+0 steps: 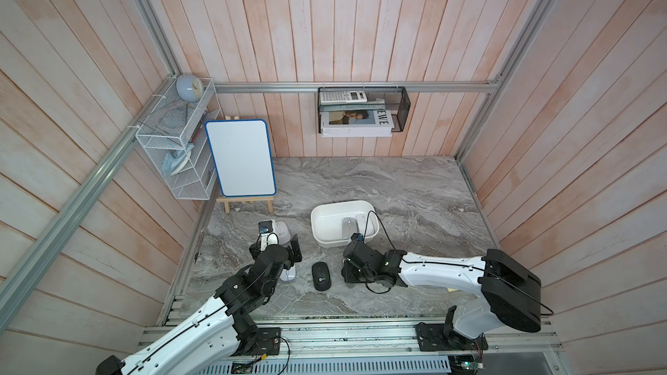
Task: Take out the mouse from the storage box
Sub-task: Place the mouse at the center of the board.
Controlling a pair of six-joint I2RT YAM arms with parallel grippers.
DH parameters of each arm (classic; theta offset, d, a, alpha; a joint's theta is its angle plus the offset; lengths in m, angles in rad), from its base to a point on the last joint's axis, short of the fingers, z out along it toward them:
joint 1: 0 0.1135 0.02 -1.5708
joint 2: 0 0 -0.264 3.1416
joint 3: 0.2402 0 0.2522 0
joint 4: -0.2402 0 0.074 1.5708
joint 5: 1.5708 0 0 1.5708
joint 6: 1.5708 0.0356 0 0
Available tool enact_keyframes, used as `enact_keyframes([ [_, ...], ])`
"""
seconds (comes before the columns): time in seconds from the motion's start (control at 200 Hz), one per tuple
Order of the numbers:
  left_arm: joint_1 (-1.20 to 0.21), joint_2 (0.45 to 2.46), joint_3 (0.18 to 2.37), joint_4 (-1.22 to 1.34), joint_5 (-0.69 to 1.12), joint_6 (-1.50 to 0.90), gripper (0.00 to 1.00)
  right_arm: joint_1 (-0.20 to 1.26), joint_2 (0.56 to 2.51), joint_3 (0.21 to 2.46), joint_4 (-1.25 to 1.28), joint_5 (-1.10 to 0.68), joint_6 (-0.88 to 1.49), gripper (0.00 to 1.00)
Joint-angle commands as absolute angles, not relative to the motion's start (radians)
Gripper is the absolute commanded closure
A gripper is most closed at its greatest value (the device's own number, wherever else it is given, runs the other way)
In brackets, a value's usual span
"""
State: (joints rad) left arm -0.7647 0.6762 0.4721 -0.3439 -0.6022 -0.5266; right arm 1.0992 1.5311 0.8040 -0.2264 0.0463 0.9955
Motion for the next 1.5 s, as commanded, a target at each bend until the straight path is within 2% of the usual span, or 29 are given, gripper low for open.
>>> enact_keyframes([
  [0.0, -0.760, 0.668, 0.455, -0.341, -0.597, -0.521, 0.00, 1.106, 1.553, 0.801, -0.181, 0.022, 1.022, 0.85],
  [0.105, -0.759, 0.671, 0.456, -0.336, -0.594, -0.519, 0.00, 1.105, 1.571, 0.797, -0.180, 0.012, 1.031, 0.80],
  [0.265, -0.779, 0.692, 0.463, -0.335, -0.612, -0.517, 0.00, 1.103, 1.592, 0.771, -0.159, 0.009, 1.070, 0.78],
  [0.37, -0.780, 0.699, 0.463, -0.333, -0.610, -0.515, 0.00, 1.093, 1.598, 0.758, -0.148, 0.001, 1.086, 0.74],
  [0.615, -0.779, 0.701, 0.463, -0.324, -0.606, -0.514, 0.00, 1.068, 1.541, 0.709, -0.159, 0.035, 1.112, 0.48],
  [0.805, -0.779, 0.701, 0.461, -0.321, -0.606, -0.511, 0.00, 1.047, 1.496, 0.717, -0.237, 0.072, 1.091, 0.38],
  [1.005, -0.779, 0.720, 0.463, -0.313, -0.601, -0.508, 0.00, 1.035, 1.441, 0.719, -0.308, 0.122, 1.073, 0.21],
  [1.275, -0.778, 0.802, 0.514, -0.334, -0.574, -0.514, 0.00, 1.028, 1.313, 0.771, -0.483, 0.278, 0.996, 0.20],
  [1.49, -0.779, 0.937, 0.678, -0.407, -0.424, -0.556, 0.00, 1.028, 1.209, 0.745, -0.498, 0.443, 0.970, 0.20],
])
